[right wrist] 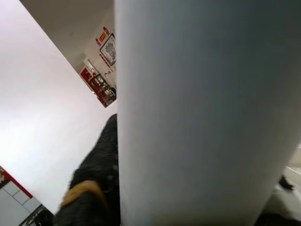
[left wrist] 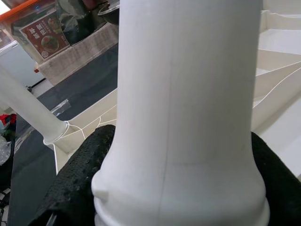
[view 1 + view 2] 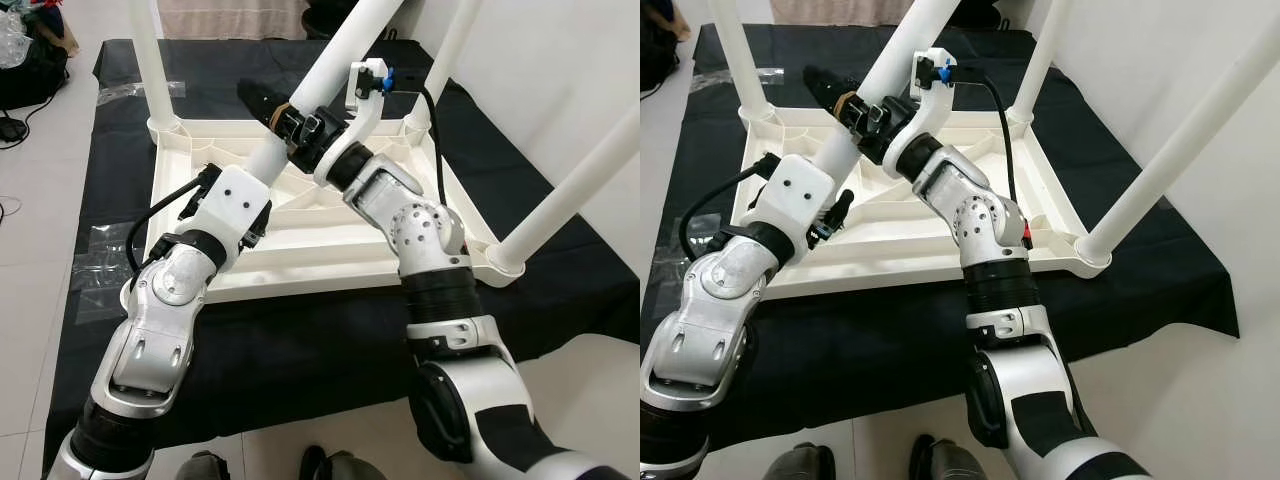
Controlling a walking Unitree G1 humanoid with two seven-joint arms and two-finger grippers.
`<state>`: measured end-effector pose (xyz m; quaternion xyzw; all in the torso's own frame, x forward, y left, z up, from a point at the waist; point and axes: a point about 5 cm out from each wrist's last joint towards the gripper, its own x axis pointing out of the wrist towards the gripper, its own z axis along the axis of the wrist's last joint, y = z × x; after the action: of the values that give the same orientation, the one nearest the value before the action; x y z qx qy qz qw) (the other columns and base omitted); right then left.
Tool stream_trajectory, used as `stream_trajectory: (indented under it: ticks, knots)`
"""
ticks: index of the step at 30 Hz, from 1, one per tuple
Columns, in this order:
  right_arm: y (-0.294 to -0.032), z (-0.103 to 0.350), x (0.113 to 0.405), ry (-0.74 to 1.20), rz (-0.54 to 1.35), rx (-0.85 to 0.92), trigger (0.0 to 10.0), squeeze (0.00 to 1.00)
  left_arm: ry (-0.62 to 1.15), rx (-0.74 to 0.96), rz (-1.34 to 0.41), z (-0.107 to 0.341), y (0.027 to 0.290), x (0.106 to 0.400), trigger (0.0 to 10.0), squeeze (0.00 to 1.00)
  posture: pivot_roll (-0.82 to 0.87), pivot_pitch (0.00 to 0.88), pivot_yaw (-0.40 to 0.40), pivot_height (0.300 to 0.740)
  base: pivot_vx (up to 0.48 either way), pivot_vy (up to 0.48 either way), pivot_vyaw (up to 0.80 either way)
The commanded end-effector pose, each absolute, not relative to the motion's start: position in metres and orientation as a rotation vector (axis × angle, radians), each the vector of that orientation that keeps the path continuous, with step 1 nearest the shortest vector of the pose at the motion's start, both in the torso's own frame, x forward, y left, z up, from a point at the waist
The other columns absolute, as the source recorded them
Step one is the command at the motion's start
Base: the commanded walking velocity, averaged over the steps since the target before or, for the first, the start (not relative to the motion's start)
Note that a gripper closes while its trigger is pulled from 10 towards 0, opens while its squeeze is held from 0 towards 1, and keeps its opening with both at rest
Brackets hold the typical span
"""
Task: Building children table
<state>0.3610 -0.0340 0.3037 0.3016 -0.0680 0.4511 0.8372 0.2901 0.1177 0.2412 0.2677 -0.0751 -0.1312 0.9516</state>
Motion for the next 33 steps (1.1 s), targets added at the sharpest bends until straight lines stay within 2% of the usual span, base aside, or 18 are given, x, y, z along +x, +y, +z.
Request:
stream_trajectory:
  ticks: [1, 13, 14, 16, 17, 25, 26, 30, 32, 33]
  knots:
    - [-0.032, 0.309, 0.360, -0.162, 0.966, 0.647, 0.0, 0.00, -0.183, 0.560, -0.335, 0.240, 0.107, 0.284, 10.0, 0.00, 0.06, 0.114, -0.103, 0.740, 0.000, 0.000, 0.00]
    - [-0.035, 0.313, 0.362, -0.176, 0.945, 0.684, 0.0, 0.00, -0.099, 0.535, -0.308, 0.232, 0.119, 0.286, 10.0, 0.00, 0.06, 0.107, -0.103, 0.740, 0.000, 0.000, 0.00]
    - [-0.036, 0.313, 0.362, -0.180, 0.939, 0.685, 0.0, 0.00, -0.097, 0.529, -0.308, 0.231, 0.119, 0.286, 10.0, 0.64, 0.06, 0.107, -0.103, 0.740, 0.000, 0.000, 0.00]
    - [-0.036, 0.313, 0.362, -0.180, 0.939, 0.685, 0.0, 0.00, -0.097, 0.529, -0.308, 0.231, 0.119, 0.286, 10.0, 0.64, 0.06, 0.107, -0.103, 0.740, 0.000, 0.000, 0.00]
    - [-0.040, 0.315, 0.365, -0.192, 0.915, 0.690, 0.0, 0.00, -0.098, 0.493, -0.303, 0.231, 0.121, 0.284, 10.0, 1.00, 0.06, 0.107, -0.104, 0.740, 0.000, 0.000, 0.00]
    - [-0.047, 0.317, 0.370, -0.206, 0.876, 0.690, 0.0, 0.00, -0.098, 0.480, -0.285, 0.233, 0.125, 0.283, 10.0, 1.00, 0.06, 0.107, -0.103, 0.740, 0.000, 0.000, 0.00]
    - [-0.052, 0.319, 0.374, -0.221, 0.833, 0.671, 0.0, 0.00, -0.100, 0.494, -0.235, 0.235, 0.131, 0.284, 10.0, 0.00, 0.06, 0.110, -0.104, 0.740, 0.000, 0.000, 0.00]
    - [-0.064, 0.321, 0.383, -0.248, 0.727, 0.626, 0.0, 0.00, -0.122, 0.509, -0.113, 0.242, 0.147, 0.286, 10.0, 0.00, 0.07, 0.117, -0.107, 0.740, 0.000, 0.000, 0.00]
    - [-0.079, 0.323, 0.390, -0.294, 0.583, 0.512, 0.0, 0.00, -0.146, 0.517, -0.009, 0.248, 0.161, 0.285, 10.0, 0.00, 0.07, 0.120, -0.108, 0.740, 0.000, 0.000, 0.00]
    - [-0.079, 0.323, 0.390, -0.294, 0.583, 0.512, 0.0, 0.00, -0.146, 0.517, -0.009, 0.248, 0.161, 0.285, 10.0, 0.00, 0.07, 0.120, -0.108, 0.740, 0.000, 0.000, 0.00]
